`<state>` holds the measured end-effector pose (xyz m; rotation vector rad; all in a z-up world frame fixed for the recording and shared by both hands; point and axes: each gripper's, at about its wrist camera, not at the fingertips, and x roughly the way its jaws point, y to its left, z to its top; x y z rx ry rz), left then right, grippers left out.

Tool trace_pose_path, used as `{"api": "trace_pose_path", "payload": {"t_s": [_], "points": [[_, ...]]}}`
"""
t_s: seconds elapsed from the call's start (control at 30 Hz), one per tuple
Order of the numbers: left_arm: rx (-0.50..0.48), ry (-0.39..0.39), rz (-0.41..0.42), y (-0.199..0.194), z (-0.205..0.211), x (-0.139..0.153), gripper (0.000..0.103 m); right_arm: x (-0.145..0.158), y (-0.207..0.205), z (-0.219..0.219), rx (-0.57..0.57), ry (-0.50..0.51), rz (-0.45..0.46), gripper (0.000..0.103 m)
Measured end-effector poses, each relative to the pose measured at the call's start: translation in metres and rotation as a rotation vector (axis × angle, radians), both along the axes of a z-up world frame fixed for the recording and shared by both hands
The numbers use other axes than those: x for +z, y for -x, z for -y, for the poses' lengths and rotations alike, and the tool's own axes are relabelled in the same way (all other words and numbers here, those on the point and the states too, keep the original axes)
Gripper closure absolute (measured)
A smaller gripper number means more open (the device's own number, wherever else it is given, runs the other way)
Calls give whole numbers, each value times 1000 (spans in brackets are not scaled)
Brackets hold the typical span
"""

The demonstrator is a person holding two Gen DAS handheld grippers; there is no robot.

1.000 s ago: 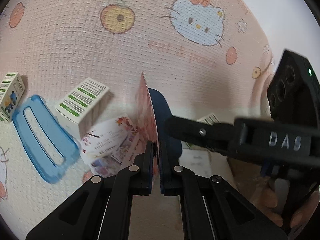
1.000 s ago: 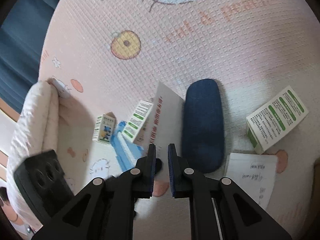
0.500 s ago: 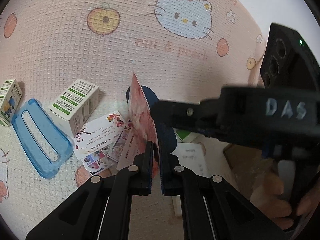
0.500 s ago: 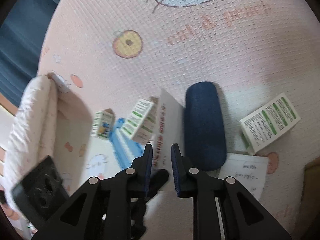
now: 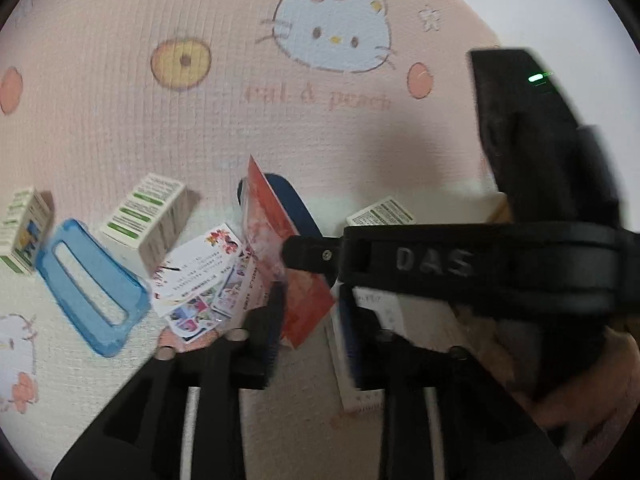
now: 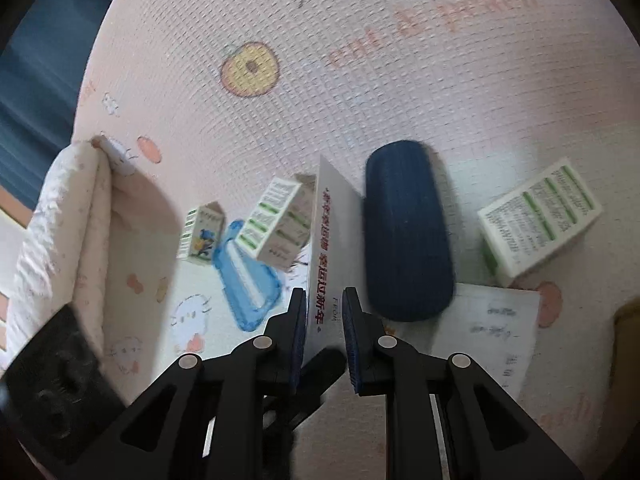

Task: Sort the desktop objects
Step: 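Close the left gripper on the red packet and pull it out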

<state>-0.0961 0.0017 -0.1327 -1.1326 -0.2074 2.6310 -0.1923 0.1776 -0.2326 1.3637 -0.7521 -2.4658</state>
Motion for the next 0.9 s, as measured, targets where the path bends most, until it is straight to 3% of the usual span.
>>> {"api": "trace_pose_path", "payload": {"t_s": [0.1,0.2,0.33,0.53,0.77,0.9], "points": [[3,10,-18,-5,4,5,63,-2,-2,-10,-29,-9,8,88],[41,-5,29,6,14,-4,62,-12,-4,-21,-92,-51,55,88],[97,-115,119,25,35,-23,62,-30,-11,-37,-136,-9,108,88],[164,-109,166,31,51,-38,62,-36,-16,-33,-91,-26,104,88],[203,-256,274,26,77,-68,62,-37,-15,-11,13,36,81,86],[224,-266,298,24,76,-80,62,-60,-15,-13,-21,75,149,85]]}}
